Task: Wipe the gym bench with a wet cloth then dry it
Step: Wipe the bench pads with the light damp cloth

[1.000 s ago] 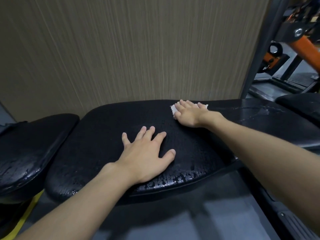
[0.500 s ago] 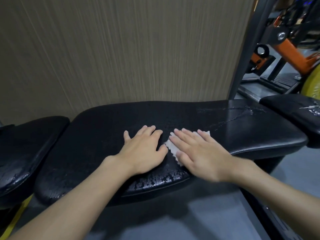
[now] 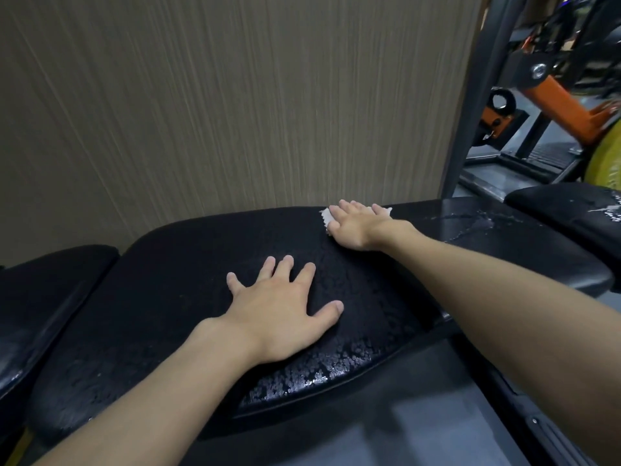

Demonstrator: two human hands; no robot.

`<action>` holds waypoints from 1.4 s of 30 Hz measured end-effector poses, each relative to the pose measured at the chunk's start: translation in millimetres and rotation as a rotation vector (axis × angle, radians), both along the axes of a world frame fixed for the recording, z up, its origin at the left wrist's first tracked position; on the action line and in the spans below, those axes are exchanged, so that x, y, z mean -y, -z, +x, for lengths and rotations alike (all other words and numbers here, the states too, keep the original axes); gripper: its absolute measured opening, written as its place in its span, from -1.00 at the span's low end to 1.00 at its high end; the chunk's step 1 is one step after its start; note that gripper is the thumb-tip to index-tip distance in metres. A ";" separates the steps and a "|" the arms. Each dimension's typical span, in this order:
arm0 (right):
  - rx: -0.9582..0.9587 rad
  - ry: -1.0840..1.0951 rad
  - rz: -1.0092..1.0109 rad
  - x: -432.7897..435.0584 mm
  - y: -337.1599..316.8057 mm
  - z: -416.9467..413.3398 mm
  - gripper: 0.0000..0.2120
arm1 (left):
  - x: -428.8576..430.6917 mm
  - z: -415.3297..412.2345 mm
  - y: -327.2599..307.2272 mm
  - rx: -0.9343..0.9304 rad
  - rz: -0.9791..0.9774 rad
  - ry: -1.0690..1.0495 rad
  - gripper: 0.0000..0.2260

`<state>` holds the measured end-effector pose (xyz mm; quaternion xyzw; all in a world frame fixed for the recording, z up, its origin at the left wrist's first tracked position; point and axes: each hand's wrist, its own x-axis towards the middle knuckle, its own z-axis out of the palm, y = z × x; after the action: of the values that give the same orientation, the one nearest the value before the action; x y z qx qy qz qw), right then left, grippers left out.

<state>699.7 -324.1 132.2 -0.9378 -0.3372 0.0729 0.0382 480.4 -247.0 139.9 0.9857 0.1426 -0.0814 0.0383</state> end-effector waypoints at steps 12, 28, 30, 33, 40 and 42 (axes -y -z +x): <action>0.155 -0.272 -0.004 134.1 5.7 -142.8 -0.23 | 5.4 1.1 -8.0 0.035 -0.033 0.051 -0.31; -0.016 0.048 -0.008 42.1 -2.6 29.6 -0.42 | 26.9 21.7 -2.3 -0.051 0.034 0.111 -0.18; -0.023 0.068 -0.016 39.5 -1.3 33.5 -0.41 | 26.8 22.3 -2.2 -0.055 0.037 0.105 -0.17; 0.004 0.030 -0.017 50.4 0.2 14.4 -0.42 | 27.1 22.5 -2.4 -0.060 0.036 0.098 -0.17; 0.126 -0.130 -0.005 135.0 1.7 -80.1 -0.43 | 33.2 26.2 -5.4 -0.035 0.046 0.100 -0.18; 0.163 -0.151 -0.020 160.7 4.4 -102.3 -0.32 | 38.7 34.6 -8.6 -0.004 0.028 0.159 -0.21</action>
<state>597.4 -484.8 127.7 -0.9129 -0.4081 0.0024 -0.0045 515.1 -285.7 148.5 0.9942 0.0650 -0.0842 0.0178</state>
